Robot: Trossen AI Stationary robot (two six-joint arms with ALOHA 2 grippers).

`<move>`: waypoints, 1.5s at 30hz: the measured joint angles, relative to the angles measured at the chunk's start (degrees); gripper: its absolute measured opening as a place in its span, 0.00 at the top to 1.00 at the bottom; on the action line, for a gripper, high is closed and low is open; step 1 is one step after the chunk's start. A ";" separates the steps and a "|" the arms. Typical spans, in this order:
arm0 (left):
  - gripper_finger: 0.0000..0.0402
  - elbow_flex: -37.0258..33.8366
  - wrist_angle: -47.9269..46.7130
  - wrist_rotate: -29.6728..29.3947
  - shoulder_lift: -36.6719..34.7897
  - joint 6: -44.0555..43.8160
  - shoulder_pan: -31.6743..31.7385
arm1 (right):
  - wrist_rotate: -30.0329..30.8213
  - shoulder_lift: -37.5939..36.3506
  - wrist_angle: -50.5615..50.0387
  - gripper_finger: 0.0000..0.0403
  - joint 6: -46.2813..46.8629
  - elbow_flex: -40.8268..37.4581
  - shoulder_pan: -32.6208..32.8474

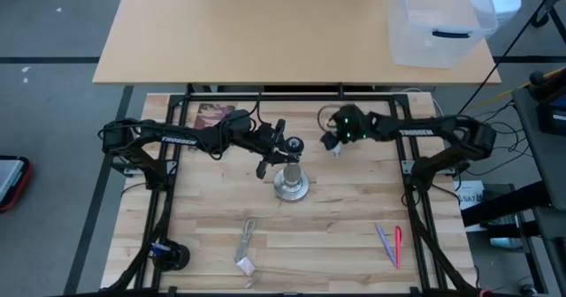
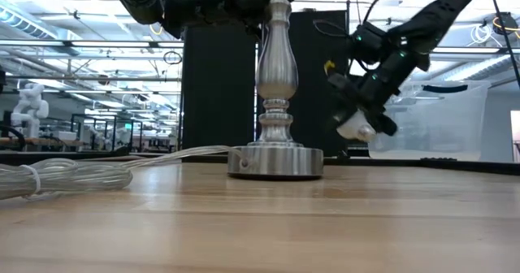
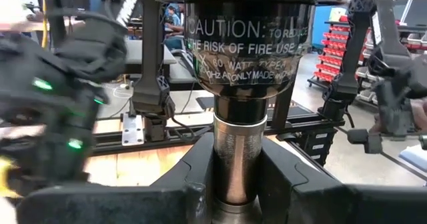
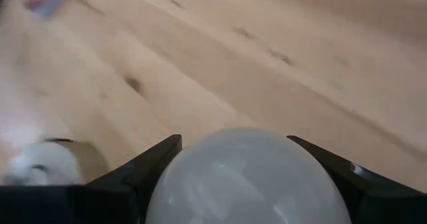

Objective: Screw lightbulb
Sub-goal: Remove the lightbulb from the silver lamp and put it on the table

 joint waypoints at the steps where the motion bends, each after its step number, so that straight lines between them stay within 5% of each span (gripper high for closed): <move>1: 0.81 0.00 0.11 -0.16 0.00 -0.21 0.00 | 1.07 0.00 0.61 0.37 1.12 -1.04 1.24; 16: 0.81 -0.04 0.52 -4.93 0.00 -0.23 -0.02 | 26.70 0.02 6.13 0.37 12.44 -4.60 22.40; 35: 0.81 -0.11 0.29 -6.28 0.00 4.19 -2.46 | 34.67 10.86 8.63 0.37 26.43 -4.55 32.17; 45: 0.38 -0.37 3.39 -9.85 0.26 2.15 -4.80 | 34.34 10.91 8.66 0.35 24.69 -4.55 32.44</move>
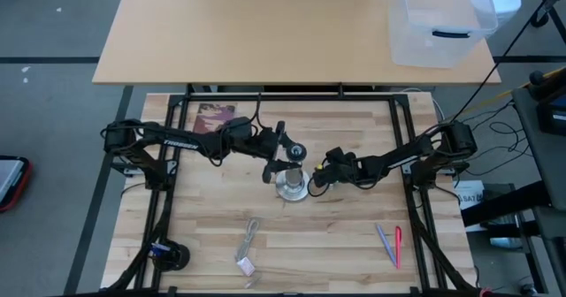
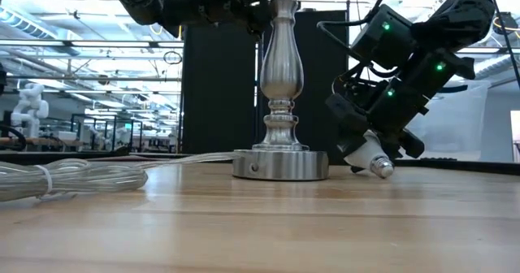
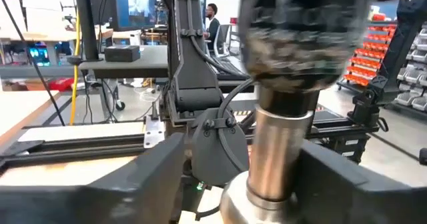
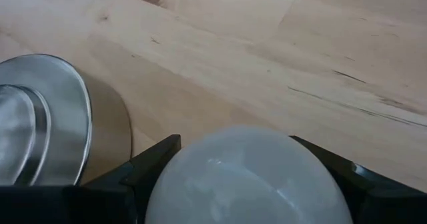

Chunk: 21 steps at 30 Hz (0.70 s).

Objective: Screw lightbulb
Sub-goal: Remove the lightbulb from the silver lamp and put it on the table

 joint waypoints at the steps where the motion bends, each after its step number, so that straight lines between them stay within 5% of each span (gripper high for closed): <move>1: 0.35 0.02 0.06 -0.04 -0.08 -0.62 -0.10 | 0.02 0.00 -0.01 0.35 -0.05 0.00 0.00; 7: 0.23 0.02 -0.89 -0.02 -1.62 -2.52 -0.16 | -0.25 0.00 -0.09 0.35 -0.10 0.00 -0.01; 21: 0.22 -0.10 -11.42 -3.40 -6.19 0.75 -0.36 | -2.48 -0.09 0.59 0.23 -1.30 0.00 -0.04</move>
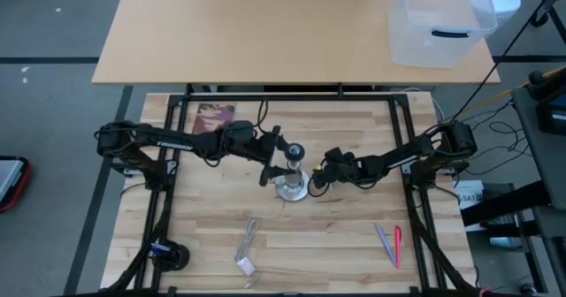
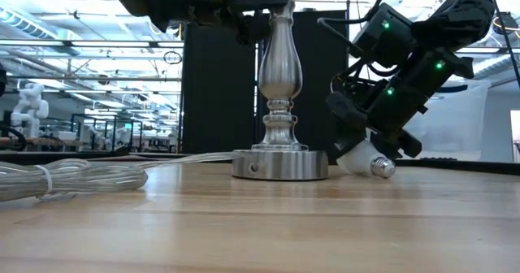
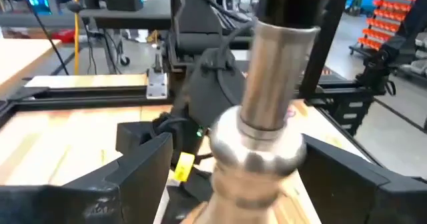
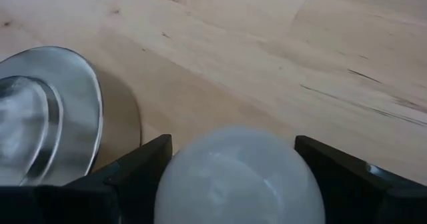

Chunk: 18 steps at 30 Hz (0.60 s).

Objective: Screw lightbulb
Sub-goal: Remove the lightbulb from the silver lamp and put it on the table, then return to Home Position

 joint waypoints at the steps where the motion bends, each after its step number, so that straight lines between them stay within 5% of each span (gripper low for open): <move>1: 0.22 -0.03 -0.62 0.02 -0.54 0.31 0.00 | -0.13 0.00 0.12 0.22 -0.34 0.00 0.00; 18: 0.22 0.15 -11.76 -3.31 -17.42 7.15 0.11 | -0.55 -8.27 3.86 0.10 -13.18 0.13 -2.24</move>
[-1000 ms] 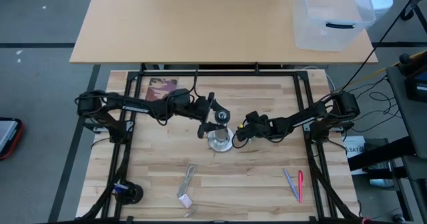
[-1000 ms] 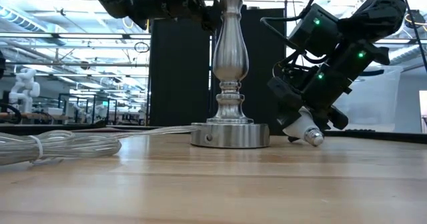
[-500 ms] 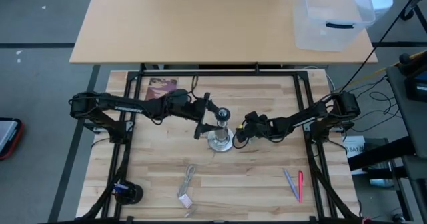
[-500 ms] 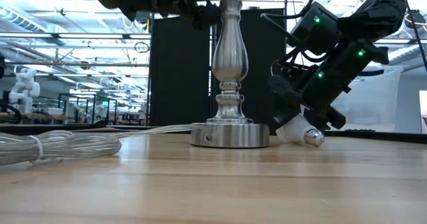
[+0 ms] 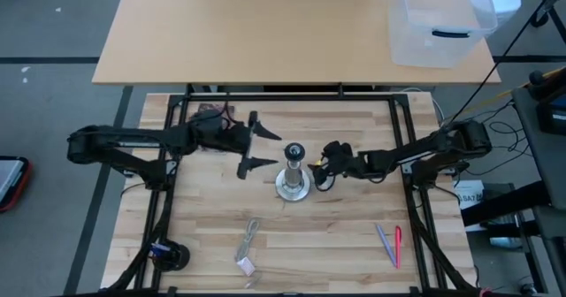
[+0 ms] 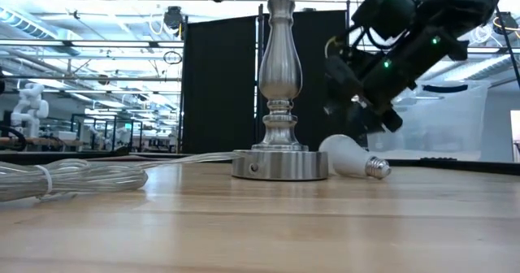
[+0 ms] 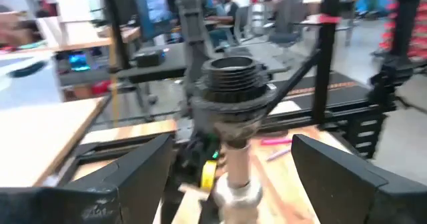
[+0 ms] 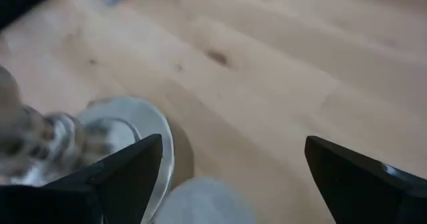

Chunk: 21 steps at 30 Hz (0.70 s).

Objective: Screw lightbulb
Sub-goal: Return to Home Position

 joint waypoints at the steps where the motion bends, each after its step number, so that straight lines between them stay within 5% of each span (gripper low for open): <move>1: 0.22 0.02 -1.42 -1.11 -1.11 0.35 0.08 | 0.05 -1.03 -0.22 0.10 -1.24 0.00 -0.35; 5: 0.22 0.02 -8.60 -5.52 -5.42 1.74 0.08 | 1.34 -5.82 -2.59 0.10 -7.45 0.00 -1.42; 12: 0.27 0.06 -22.50 -16.05 -13.60 2.83 0.27 | 14.24 -18.11 -11.73 0.19 -17.45 0.00 -1.57; 16: 0.42 0.04 -28.76 -18.56 -19.08 2.63 1.67 | 16.27 -25.28 -14.39 0.39 -23.59 0.00 -1.57; 21: 0.71 -2.71 -31.00 -18.90 -27.34 3.19 3.00 | 16.89 -33.81 -14.64 0.75 -32.19 -1.36 -0.62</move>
